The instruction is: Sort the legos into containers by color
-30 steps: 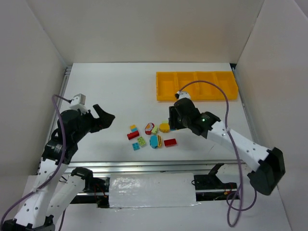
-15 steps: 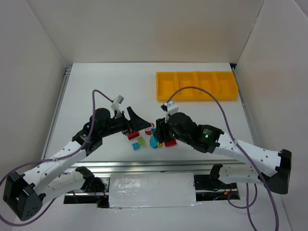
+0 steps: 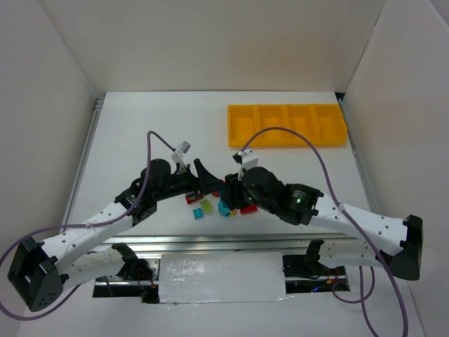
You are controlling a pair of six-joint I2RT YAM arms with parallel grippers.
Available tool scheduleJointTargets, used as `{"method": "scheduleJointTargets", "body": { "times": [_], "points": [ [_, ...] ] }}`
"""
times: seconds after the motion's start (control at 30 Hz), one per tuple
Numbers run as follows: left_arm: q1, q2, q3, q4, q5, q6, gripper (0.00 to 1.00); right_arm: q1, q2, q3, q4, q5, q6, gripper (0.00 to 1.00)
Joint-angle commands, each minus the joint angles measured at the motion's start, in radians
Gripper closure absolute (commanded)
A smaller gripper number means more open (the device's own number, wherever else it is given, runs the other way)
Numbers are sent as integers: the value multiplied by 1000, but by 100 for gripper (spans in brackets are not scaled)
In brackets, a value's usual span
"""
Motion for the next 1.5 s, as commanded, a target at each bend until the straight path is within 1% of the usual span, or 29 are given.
{"method": "scheduleJointTargets", "body": {
  "times": [0.0, 0.07, 0.1, 0.17, 0.23, 0.27, 0.33, 0.37, 0.43, 0.47, 0.5, 0.53, 0.6, 0.63, 0.67, 0.7, 0.73, 0.77, 0.83, 1.03, 1.13, 1.17, 1.2, 1.23, 1.3, 1.33, 1.4, 1.43, 1.47],
  "points": [
    [-13, -2, -6, 66, -7, 7, 17, 7, -27, 54, 52, 48, 10, 100],
    [-22, 2, -6, 92, 5, 7, 22, 7, -12, 62, 51, 51, 10, 100],
    [-26, 9, -4, 104, 11, 7, 33, 7, 2, 71, 48, 68, 12, 100],
    [-43, 22, 8, 113, 19, 15, 44, 7, 16, 83, 37, 83, 15, 100],
    [-60, 35, 20, 110, 22, 31, 44, 7, 28, 89, 41, 71, 9, 100],
    [-63, 51, 28, 112, 28, 36, 49, 7, 28, 91, 49, 62, 4, 100],
    [-71, 62, 34, 121, 42, 42, 66, 7, 27, 92, 55, 47, 4, 99],
    [-72, 71, 40, 121, 45, 44, 79, 9, 24, 91, 58, 50, 4, 99],
    [-76, 75, 46, 120, 48, 59, 89, 7, 13, 85, 61, 54, 3, 99],
    [-77, 72, 52, 115, 48, 64, 97, 7, 8, 76, 66, 53, 1, 98],
    [-76, 68, 57, 113, 48, 79, 100, 7, -4, 71, 69, 50, -1, 97],
    [-77, 65, 59, 112, 48, 87, 100, 7, -10, 63, 75, 37, -4, 95],
    [-76, 52, 66, 113, 51, 105, 100, 6, -35, 34, 104, 19, -13, 87],
    [-76, 47, 68, 113, 50, 110, 100, 7, -44, 25, 116, 7, -17, 81],
    [-76, 35, 68, 115, 48, 113, 100, 4, -53, 1, 144, -25, -28, 52],
    [-77, 29, 71, 112, 40, 122, 100, 4, -74, -15, 159, -47, -33, 36],
    [-76, 24, 71, 109, 37, 128, 100, 6, -85, -29, 178, -68, -39, 30],
    [-76, 13, 75, 104, 33, 133, 100, 1, -96, -50, 201, -106, -46, 18],
    [-76, 3, 82, 81, 14, 148, 100, -10, -122, -67, 216, -151, -54, 0],
    [-76, -47, 129, -1, -52, 208, 100, -42, -190, -108, 181, -260, -92, 0],
    [-74, -71, 161, -34, -36, 266, 100, -92, -257, -137, 161, -381, -128, 0],
    [-74, -82, 166, -37, -27, 293, 100, -109, -309, -145, 163, -424, -140, 0],
    [-74, -91, 170, -38, -18, 306, 100, -123, -337, -154, 163, -494, -149, 0],
    [-74, -109, 175, -32, 12, 318, 100, -146, -390, -171, 170, -516, -158, 0],
    [-74, -131, 177, -14, 63, 347, 100, -169, -435, -185, 173, -568, -166, 0],
    [-74, -137, 175, -2, 127, 357, 100, -180, -452, -188, 176, -587, -172, 0],
    [-74, -143, 172, 53, 199, 369, 100, -226, -484, -188, 184, -621, -172, 0],
    [-76, -143, 169, 72, 279, 372, 100, -237, -496, -191, 192, -668, -169, 1],
    [-74, -142, 167, 108, 310, 372, 100, -260, -500, -193, 207, -702, -165, 1]
  ]
}}
